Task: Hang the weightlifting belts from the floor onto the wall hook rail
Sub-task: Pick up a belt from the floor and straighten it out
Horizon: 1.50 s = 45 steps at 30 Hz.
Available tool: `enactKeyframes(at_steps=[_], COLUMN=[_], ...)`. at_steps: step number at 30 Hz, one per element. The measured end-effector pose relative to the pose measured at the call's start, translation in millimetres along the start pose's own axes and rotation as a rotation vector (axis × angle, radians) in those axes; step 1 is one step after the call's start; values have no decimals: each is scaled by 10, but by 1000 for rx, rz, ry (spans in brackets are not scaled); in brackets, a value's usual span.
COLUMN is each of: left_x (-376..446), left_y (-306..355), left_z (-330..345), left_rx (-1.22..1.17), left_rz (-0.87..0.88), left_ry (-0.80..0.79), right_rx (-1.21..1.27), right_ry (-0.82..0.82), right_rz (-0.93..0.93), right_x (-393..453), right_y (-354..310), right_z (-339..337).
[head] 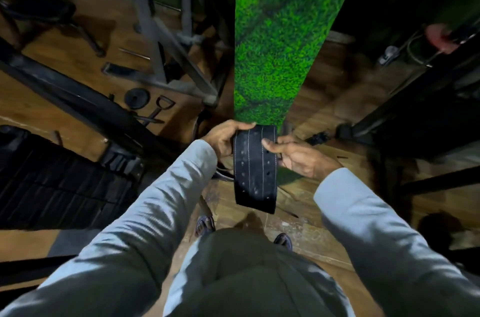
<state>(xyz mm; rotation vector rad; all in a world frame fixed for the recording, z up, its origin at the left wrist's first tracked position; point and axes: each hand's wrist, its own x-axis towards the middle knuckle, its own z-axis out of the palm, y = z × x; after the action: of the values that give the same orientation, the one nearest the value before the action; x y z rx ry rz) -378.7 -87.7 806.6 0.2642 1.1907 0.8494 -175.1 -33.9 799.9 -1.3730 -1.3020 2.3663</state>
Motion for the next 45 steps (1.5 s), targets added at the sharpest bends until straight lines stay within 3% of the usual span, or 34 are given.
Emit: enactKeyframes(at_steps=[4,9,11,14,17,21,25,30,34,37,43,45], left_x=[52,-53,-76,-143,-201,-178,-110,-189,-167,-211,-318,-241], left_y=[-41,-202,-238,-240,-107,283,430,238,-77,-159,497,673], left_z=[123,246,239,143,61,215,460,517,518,418,241,308], left_rx=[172,374,402,306,82,-205,-126,96,261,293,-197,-161], left_rz=[102,313,329,212,18,82,146,228,302,324,246,249], left_ry=[-12,-126,-167,-242,-215,-134,-33,-71,-87,-139,-192,-115], right_rx=[-60,471,522,516,440,220,135,173,321,278,84,66], right_ry=[17,167,166,134,49,-69,6,96,157,143,-26,-47], right_rz=[89,42,30,-34,-174,-250,-250,-90,-170,-247,-382,-377], right_x=[-190,-213,-192,-187,-240,-316,-302,-338,-312,-276,-255,-276], right_y=[63,-90,-150,-198,-251,-228,-248,-388,-635,-709,-477,-412], right_z=[-89,-107,-66,-10,15,88,30,-273,-239,-144,-15,25])
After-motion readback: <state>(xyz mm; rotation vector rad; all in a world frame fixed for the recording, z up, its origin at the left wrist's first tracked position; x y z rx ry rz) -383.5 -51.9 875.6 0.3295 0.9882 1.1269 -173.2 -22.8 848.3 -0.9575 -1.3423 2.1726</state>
